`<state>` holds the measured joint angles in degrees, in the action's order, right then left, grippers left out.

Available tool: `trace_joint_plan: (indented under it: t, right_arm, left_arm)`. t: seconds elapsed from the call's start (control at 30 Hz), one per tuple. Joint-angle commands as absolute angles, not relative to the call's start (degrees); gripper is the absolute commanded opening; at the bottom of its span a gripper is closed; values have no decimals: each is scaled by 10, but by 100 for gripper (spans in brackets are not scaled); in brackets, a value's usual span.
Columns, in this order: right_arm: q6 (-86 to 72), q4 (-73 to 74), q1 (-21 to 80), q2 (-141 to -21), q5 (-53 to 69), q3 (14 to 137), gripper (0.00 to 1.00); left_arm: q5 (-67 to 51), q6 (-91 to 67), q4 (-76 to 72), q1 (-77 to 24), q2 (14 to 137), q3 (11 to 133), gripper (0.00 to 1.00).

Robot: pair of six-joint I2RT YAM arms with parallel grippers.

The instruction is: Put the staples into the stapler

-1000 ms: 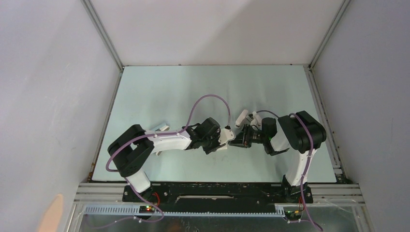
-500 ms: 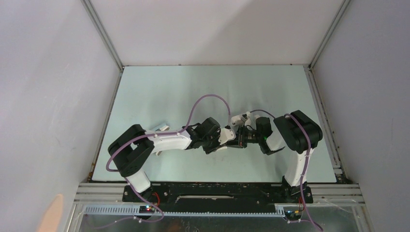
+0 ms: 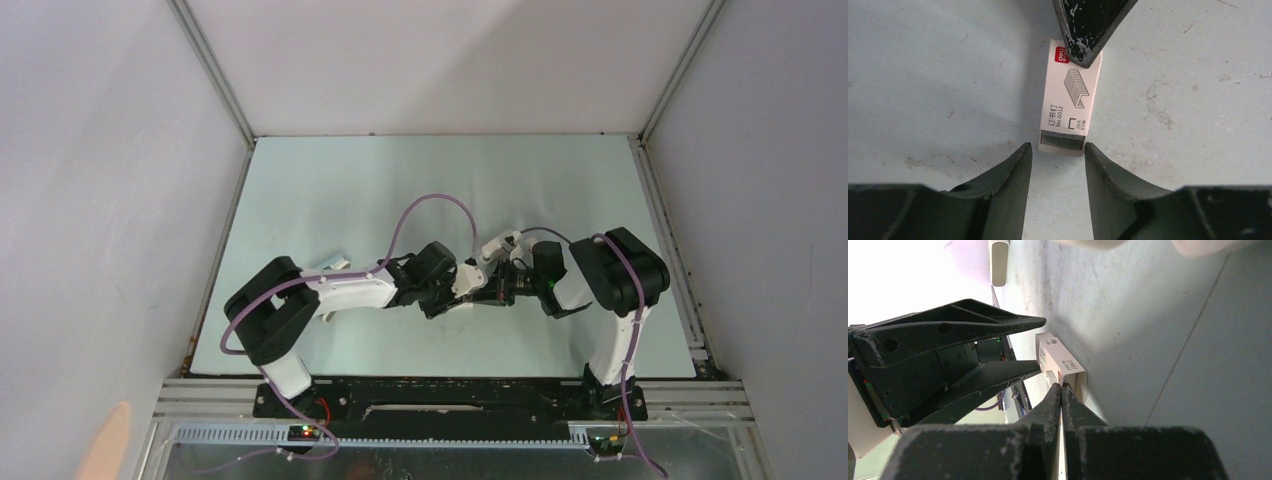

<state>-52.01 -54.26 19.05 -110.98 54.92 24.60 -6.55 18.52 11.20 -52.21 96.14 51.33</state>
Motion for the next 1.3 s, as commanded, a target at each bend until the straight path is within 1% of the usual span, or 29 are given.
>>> trace_joint_plan:
  t: [0.0, 0.43, 0.5, 0.67, 0.77, 1.1, 1.27]
  right_arm:
    - [-494, -517, 184, -1088, 556, 255, 2]
    - [-492, -513, 188, -1091, 558, 258, 2]
    - [-493, -513, 188, -1091, 558, 258, 2]
    - [-492, -511, 186, -1089, 560, 258, 2]
    - [-487, -500, 178, -1084, 562, 258, 1]
    - [-402, -353, 136, -1019, 557, 258, 1]
    - [-369, -295, 108, -1000, 556, 258, 3]
  left_arm:
    - [-53, 199, 142, -518, 976, 524, 47]
    - [-77, 200, 135, -519, 987, 539, 48]
    - [-81, 200, 135, -519, 992, 539, 46]
    - [-82, 199, 138, -519, 999, 538, 32]
    - [-82, 199, 139, -519, 998, 535, 28]
    - [-79, 200, 137, -519, 1002, 532, 27]
    - [-78, 201, 134, -519, 997, 530, 27]
